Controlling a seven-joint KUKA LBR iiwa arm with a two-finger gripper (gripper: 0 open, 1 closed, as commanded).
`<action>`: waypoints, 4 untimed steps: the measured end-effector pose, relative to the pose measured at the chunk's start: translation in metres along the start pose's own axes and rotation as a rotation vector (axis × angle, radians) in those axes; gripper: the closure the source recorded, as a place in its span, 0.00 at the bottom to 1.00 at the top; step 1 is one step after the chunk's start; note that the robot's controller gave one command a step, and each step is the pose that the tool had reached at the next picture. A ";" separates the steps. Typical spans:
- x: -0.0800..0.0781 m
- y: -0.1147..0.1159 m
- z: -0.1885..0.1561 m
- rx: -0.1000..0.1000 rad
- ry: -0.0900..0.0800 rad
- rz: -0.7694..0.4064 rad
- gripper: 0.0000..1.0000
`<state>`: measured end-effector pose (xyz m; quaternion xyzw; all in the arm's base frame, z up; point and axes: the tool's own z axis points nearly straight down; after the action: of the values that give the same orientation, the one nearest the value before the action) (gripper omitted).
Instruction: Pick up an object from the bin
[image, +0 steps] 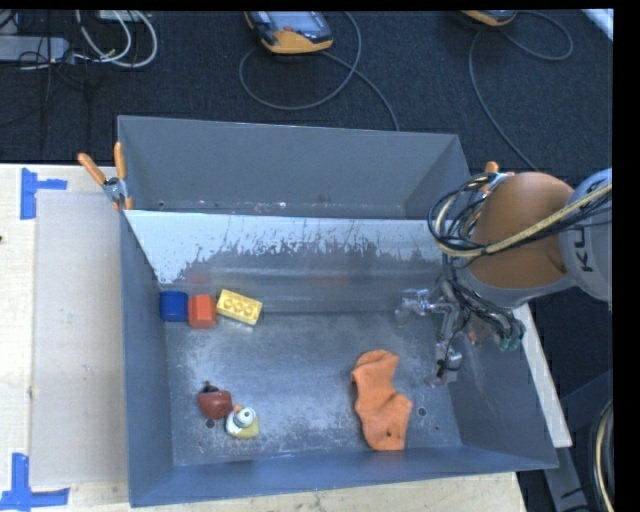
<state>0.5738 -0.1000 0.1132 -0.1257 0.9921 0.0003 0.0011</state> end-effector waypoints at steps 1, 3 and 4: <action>-0.001 0.018 0.028 -0.001 0.006 -0.018 0.00; 0.047 0.060 0.043 -0.003 0.005 -0.490 1.00; 0.047 0.061 0.043 -0.003 0.005 -0.491 1.00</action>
Offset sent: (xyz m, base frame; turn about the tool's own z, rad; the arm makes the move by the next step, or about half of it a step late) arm -0.0636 0.0693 -0.0432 -0.1512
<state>0.5131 -0.0532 0.0701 -0.3632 0.9317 0.0012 -0.0016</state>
